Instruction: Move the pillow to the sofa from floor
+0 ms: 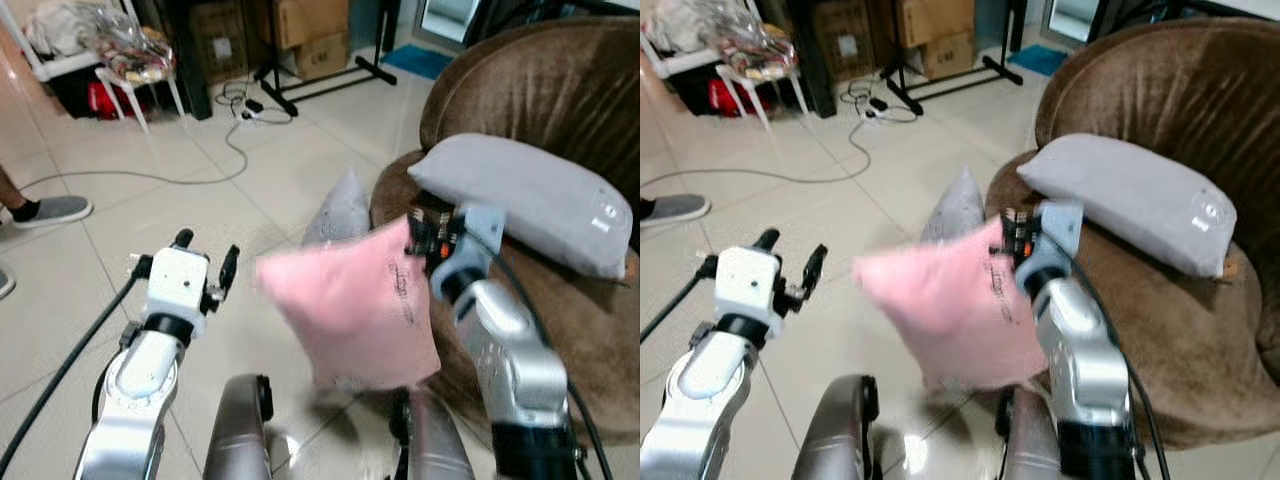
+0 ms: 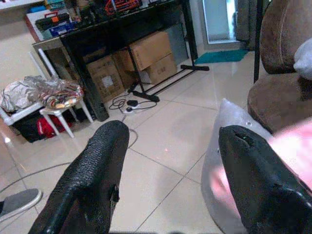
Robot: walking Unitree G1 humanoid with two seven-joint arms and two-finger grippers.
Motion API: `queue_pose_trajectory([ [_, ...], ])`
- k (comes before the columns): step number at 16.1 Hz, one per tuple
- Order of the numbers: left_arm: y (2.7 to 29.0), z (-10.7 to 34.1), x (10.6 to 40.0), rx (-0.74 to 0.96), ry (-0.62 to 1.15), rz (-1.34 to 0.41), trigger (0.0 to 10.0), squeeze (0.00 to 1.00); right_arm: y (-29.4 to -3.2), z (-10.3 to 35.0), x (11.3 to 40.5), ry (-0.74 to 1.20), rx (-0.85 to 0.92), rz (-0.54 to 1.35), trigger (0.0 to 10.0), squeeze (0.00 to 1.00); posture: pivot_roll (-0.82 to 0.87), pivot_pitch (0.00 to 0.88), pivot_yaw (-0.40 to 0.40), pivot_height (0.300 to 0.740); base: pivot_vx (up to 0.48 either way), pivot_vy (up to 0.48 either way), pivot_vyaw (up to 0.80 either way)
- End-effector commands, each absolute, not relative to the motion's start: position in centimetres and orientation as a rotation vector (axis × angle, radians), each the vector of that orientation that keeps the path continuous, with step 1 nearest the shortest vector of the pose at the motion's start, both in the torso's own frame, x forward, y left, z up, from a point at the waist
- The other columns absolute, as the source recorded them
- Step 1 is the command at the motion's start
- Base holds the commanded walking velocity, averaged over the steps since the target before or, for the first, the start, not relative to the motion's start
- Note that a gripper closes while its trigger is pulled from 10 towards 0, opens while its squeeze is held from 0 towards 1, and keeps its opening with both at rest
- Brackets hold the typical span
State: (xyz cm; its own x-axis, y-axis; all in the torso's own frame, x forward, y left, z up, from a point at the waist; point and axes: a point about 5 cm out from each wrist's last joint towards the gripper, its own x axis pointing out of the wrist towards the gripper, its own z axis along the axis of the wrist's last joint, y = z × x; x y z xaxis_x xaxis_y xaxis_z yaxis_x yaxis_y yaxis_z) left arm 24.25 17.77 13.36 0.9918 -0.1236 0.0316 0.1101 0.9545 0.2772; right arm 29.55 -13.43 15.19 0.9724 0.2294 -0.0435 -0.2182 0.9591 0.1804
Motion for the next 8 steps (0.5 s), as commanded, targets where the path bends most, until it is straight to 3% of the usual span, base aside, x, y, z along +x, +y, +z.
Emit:
queue_pose_trajectory([
  [1,18.1,13.4,24.4,0.277,-0.048,-0.119,10.0,0.0,-13.5,17.0,29.9,-0.006,0.17,0.226,10.0,0.0,0.14,0.0,-0.014,0.661,0.0,0.0,0.0],
  [8,18.0,15.2,26.0,0.317,-0.086,-0.219,10.0,0.0,-12.6,17.9,30.7,-0.006,0.092,0.297,10.0,0.0,0.15,0.0,-0.063,0.736,0.0,0.0,0.0],
])
